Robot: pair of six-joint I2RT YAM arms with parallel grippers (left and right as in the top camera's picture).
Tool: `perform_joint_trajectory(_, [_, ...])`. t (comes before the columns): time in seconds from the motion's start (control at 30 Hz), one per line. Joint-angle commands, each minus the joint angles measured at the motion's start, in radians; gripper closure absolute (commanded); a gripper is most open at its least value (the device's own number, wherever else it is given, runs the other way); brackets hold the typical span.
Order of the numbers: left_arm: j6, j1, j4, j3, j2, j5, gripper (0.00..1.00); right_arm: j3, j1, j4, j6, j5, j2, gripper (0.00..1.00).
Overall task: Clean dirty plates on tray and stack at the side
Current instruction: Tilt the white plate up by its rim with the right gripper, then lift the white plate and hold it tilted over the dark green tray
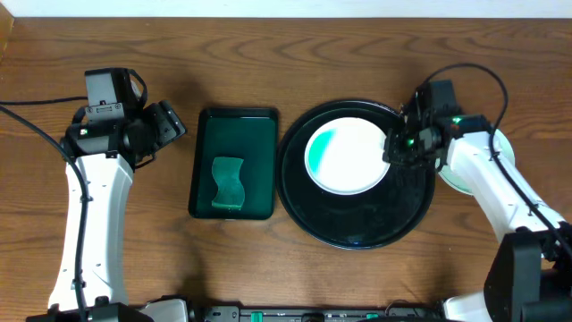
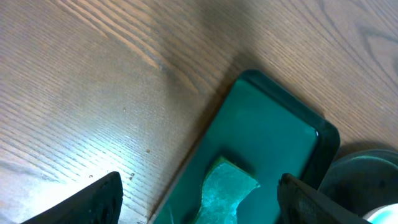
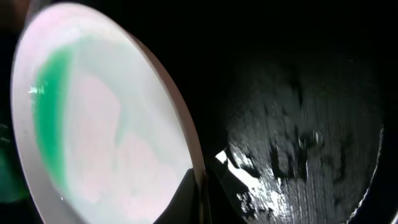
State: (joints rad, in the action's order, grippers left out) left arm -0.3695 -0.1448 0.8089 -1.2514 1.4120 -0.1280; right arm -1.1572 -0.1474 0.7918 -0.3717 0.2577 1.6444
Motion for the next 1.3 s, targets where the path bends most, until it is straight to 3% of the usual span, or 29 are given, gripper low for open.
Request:
perform_joint_trajectory(0.0, [-0.002,-0.003,0.002,0.0,0.006,0.01,0.2,-0.166,-0.039,0.063,0.021,-0.057,-0.025,0.99])
perform_joint_trajectory(0.2, [-0.002,-0.003,0.002,0.0,0.006,0.01,0.2,-0.309,-0.152,0.082,-0.006,-0.161,-0.025,0.99])
perform_joint_trajectory(0.67, [-0.002,-0.003,0.002,0.0,0.006,0.01,0.2,-0.314,-0.448,-0.098,-0.04,-0.344,0.115,0.99])
perform_joint_trajectory(0.97, [-0.002,-0.003,0.002,0.0,0.006,0.01,0.2,-0.314,-0.528,-0.226,-0.052,-0.391,0.208,0.99])
perform_joint_trajectory(1.27, [-0.002,-0.003,0.002,0.0,0.006,0.01,0.2,-0.315,-0.536,-0.283,0.028,-0.436,0.201,0.99])
